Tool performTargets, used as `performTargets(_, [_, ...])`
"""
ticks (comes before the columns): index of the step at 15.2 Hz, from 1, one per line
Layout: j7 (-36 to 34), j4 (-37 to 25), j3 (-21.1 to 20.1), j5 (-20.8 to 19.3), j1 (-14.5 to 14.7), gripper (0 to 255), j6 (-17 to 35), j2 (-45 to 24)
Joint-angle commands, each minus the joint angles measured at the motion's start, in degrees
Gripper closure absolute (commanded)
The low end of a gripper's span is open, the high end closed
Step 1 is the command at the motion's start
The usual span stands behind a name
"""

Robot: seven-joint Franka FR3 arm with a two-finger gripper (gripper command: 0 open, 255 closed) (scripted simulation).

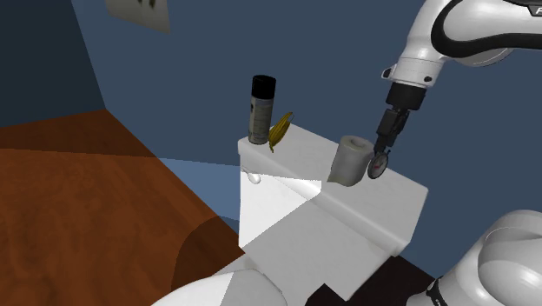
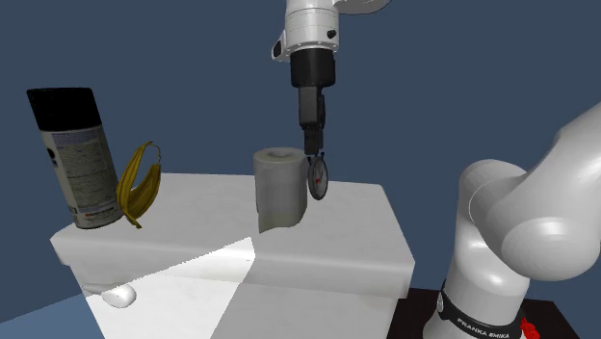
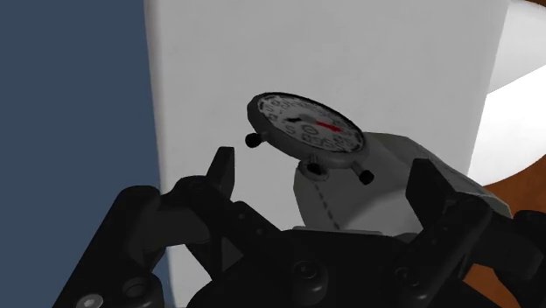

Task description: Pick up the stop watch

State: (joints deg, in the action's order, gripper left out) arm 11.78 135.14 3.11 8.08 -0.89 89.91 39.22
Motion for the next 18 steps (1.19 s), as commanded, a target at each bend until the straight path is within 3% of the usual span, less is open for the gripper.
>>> performTargets(1, [-2.45,1.02,-1.38,-1.16,-0.57,255,-0.42,-2.04])
performTargets(18, [-2.94,-12.29,-2.49,-0.47,-2.32,255,-11.59,-4.24])
